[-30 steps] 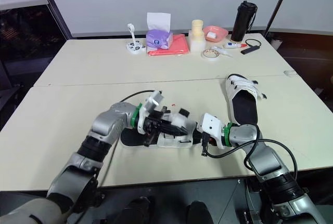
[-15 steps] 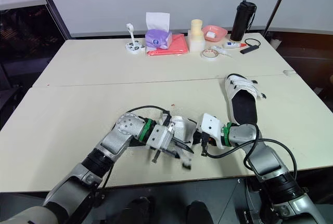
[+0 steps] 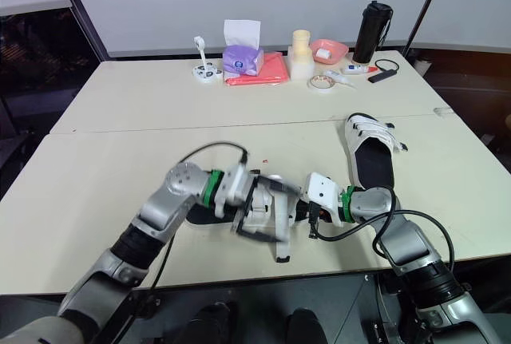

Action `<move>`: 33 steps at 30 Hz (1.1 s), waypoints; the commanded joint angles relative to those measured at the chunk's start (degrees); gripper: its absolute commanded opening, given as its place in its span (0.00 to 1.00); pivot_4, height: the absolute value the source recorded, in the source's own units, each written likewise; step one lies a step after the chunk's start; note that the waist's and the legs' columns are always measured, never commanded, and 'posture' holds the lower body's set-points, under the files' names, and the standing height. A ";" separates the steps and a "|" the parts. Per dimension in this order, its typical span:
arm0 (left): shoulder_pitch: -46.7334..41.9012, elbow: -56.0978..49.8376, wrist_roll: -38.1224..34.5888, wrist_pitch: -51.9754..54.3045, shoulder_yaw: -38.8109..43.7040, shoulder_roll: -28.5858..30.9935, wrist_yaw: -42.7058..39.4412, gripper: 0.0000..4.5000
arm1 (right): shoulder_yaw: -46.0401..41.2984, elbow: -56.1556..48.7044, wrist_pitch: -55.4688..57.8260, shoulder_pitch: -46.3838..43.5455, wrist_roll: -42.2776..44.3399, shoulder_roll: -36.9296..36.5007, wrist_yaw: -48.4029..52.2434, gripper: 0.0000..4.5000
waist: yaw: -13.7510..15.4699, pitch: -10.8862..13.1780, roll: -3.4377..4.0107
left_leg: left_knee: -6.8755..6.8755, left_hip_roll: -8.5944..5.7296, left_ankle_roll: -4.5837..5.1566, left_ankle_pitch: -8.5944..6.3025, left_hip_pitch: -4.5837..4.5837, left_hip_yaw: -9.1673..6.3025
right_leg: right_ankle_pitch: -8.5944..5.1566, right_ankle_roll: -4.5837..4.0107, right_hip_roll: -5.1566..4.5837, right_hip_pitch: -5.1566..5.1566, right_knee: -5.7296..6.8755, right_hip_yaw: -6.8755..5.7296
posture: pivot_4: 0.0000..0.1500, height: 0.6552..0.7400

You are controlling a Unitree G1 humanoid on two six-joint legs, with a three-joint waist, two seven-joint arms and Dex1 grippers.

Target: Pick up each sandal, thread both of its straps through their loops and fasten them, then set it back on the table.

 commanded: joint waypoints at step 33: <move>28.65 -32.64 -27.74 50.10 5.19 8.69 31.08 0.99 | 1.02 -10.27 7.75 6.29 0.33 -2.98 1.67 0.00 | 0.73 -0.06 0.06 | -0.21 0.23 0.04 -0.09 0.11 0.25 | -0.18 -0.27 -0.06 0.02 -0.17 0.18 | 1.00 1.00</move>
